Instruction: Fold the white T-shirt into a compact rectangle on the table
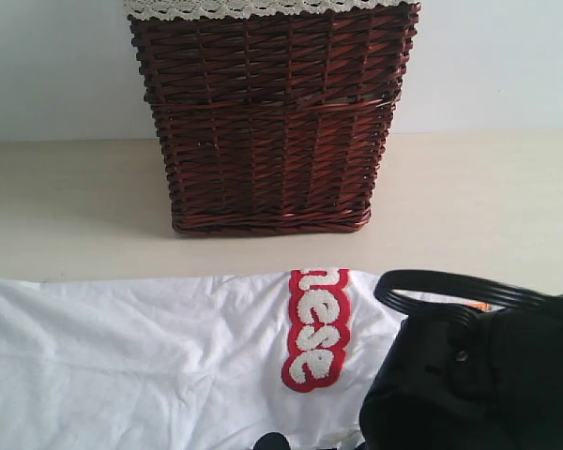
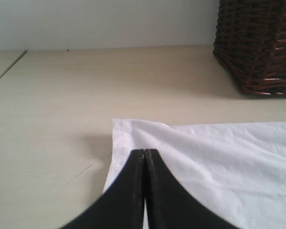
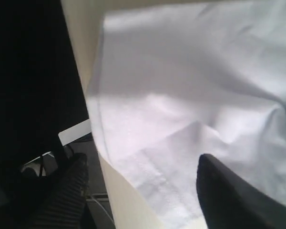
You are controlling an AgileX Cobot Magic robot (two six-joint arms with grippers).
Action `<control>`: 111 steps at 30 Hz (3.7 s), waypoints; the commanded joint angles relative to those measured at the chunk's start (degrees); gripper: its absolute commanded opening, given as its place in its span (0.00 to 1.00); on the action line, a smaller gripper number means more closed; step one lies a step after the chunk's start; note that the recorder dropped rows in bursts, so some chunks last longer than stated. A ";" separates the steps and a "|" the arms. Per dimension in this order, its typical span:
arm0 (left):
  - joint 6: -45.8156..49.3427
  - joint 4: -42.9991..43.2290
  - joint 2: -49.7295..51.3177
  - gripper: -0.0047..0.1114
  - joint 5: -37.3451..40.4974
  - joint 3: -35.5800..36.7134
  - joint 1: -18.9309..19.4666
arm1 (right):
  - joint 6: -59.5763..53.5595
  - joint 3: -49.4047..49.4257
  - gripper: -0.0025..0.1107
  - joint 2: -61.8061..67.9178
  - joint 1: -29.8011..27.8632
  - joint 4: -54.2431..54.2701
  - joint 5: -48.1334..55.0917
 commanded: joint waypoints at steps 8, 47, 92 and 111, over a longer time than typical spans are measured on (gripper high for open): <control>0.08 0.21 -0.32 0.04 -0.46 -0.14 0.22 | -3.99 0.36 0.58 -0.31 0.17 7.58 -4.21; 0.08 0.21 -0.32 0.04 -0.46 -0.14 0.22 | 14.06 -12.64 0.02 -3.29 0.04 -49.88 8.68; 0.08 0.21 -0.32 0.04 -0.46 -0.14 0.22 | 23.83 -9.12 0.47 -15.27 -32.39 -11.25 3.47; 0.08 0.21 -0.32 0.04 -0.46 -0.14 0.22 | -4.70 -8.81 0.60 -1.21 -37.80 20.80 2.12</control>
